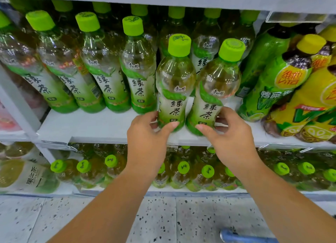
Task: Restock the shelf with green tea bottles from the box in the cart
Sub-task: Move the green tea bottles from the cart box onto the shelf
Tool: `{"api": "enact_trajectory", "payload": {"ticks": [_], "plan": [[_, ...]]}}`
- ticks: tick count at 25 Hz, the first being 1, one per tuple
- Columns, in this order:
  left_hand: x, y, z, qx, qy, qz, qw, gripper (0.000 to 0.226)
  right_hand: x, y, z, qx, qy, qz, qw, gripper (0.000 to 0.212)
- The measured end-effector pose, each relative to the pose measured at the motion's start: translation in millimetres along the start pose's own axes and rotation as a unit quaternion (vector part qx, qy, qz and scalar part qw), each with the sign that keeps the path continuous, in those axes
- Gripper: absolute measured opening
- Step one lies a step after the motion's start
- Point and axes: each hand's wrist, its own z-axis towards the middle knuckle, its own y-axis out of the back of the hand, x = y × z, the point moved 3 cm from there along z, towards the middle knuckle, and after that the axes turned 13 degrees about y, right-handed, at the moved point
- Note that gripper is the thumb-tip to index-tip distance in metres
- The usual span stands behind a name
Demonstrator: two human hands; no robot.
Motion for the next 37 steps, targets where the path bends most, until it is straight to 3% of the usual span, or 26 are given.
{"api": "enact_trajectory", "payload": {"ticks": [4,9,16,20,25,37], "plan": [[-5,-2,6,-0.03,-0.023,0.029,0.999,0.032,-6,-9,10,-0.021,0.002,0.013,1.0,0.041],[-10,-5,22,-0.031,-0.059,0.101,0.993,0.036,-14,-17,30,-0.017,0.019,-0.003,1.0,0.044],[-11,-11,28,-0.081,0.005,0.102,0.991,0.052,-28,-21,34,-0.009,-0.009,0.027,1.0,0.051],[-12,-14,32,-0.058,-0.004,0.09,0.994,0.048,-33,-20,35,0.015,-0.008,0.031,0.999,0.052],[-13,-15,34,-0.079,-0.003,0.08,0.994,0.053,-32,-24,36,0.027,0.001,0.018,0.999,0.049],[5,-15,37,-0.094,-0.017,0.021,0.995,0.04,-34,-23,39,0.055,0.028,-0.024,0.998,0.05]]}}
